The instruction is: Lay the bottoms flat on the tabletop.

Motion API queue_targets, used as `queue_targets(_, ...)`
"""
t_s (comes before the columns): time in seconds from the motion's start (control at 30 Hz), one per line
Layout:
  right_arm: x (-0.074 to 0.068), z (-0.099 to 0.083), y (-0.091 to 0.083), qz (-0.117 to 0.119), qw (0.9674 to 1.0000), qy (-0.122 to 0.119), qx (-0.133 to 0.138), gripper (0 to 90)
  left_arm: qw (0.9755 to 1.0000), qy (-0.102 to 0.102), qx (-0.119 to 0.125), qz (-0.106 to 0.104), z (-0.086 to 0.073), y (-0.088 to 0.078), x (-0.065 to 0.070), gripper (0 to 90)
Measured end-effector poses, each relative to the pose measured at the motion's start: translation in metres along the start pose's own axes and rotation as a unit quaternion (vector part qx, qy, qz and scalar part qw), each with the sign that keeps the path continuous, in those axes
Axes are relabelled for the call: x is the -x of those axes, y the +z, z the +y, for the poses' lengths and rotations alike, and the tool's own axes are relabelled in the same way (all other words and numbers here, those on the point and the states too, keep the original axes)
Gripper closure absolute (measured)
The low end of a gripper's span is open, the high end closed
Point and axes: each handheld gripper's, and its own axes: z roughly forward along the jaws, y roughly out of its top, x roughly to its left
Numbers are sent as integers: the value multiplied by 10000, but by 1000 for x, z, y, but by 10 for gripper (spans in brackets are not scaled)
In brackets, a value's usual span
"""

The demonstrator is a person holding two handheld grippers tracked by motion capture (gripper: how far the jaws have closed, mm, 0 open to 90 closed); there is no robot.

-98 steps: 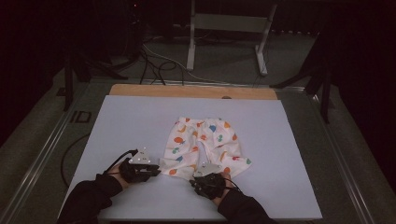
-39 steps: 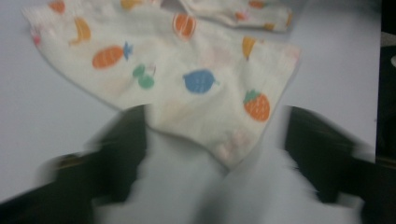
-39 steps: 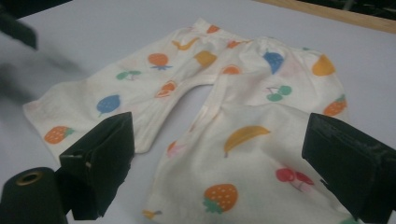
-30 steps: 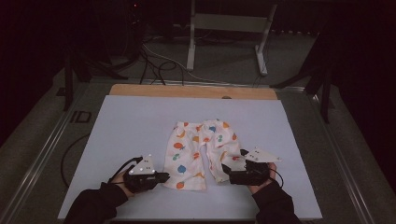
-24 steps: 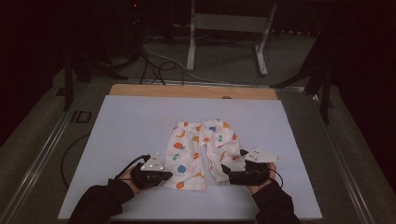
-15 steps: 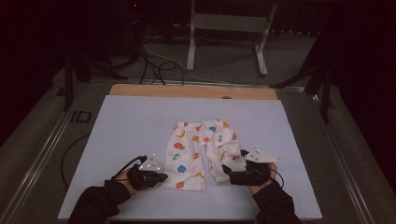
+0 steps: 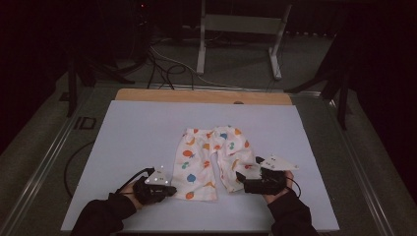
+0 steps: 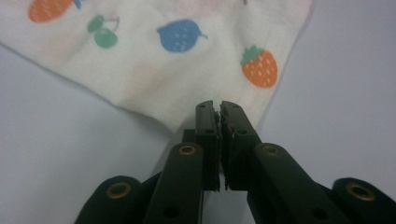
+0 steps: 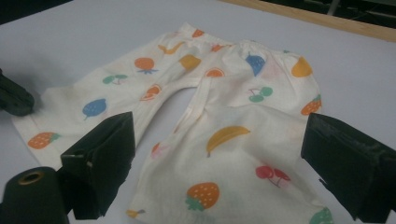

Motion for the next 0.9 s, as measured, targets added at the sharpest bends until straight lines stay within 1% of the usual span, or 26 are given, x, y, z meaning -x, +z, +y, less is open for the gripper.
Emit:
queue_targets(0.03,0,0,0,-15,10000,8,-6,98,10000,-4,67,4,1,-2,-1,840)
queue_targets(0.1,2,0,0,-26,10000,8,-4,98,9998,-62,203,45,4,-6,-1,767)
queue_targets(0.13,2,-1,0,-38,10000,20,6,98,9997,-52,234,73,6,-8,-1,723)
queue_targets(0.17,3,-1,0,-27,10000,44,11,98,9995,-70,290,140,7,-10,-1,665)
queue_targets(0.2,3,0,-1,-40,10000,40,11,98,9993,-82,323,156,8,-12,-1,603)
queue_targets(0.23,4,0,-1,-49,10000,27,26,98,9992,-101,358,164,9,-13,-2,578)
queue_targets(0.27,3,0,-1,-47,10000,42,37,98,9990,-148,372,201,10,-14,-3,538)
queue_targets(0.3,3,0,-1,-52,10000,38,34,98,9988,-197,396,224,11,-15,-4,478)
queue_targets(0.37,3,0,-1,-50,10000,40,31,98,9985,-253,410,270,13,-16,-5,438)
queue_targets(0.4,3,0,0,-53,10000,32,21,98,9984,-283,412,247,14,-17,-6,403)
queue_targets(0.57,4,0,0,-55,10000,45,18,98,9974,-433,446,358,22,-19,-10,252)
queue_targets(0.63,5,1,0,-58,10000,41,32,98,9968,-473,496,404,27,-21,-11,193)
queue_targets(0.67,5,1,0,-58,10000,41,32,98,9968,-473,496,404,27,-21,-11,173)
queue_targets(0.7,6,2,-1,-79,10000,25,22,98,9960,-523,564,451,32,-22,-11,150)
queue_targets(0.73,6,2,-1,-75,10000,28,42,98,9959,-524,587,447,36,-23,-11,137)
queue_targets(0.83,9,5,-2,-111,9999,-14,38,98,9954,-536,654,447,47,-25,-11,54)
queue_targets(0.9,12,8,-3,-138,9999,-36,39,98,9942,-604,720,528,55,-26,-11,29)
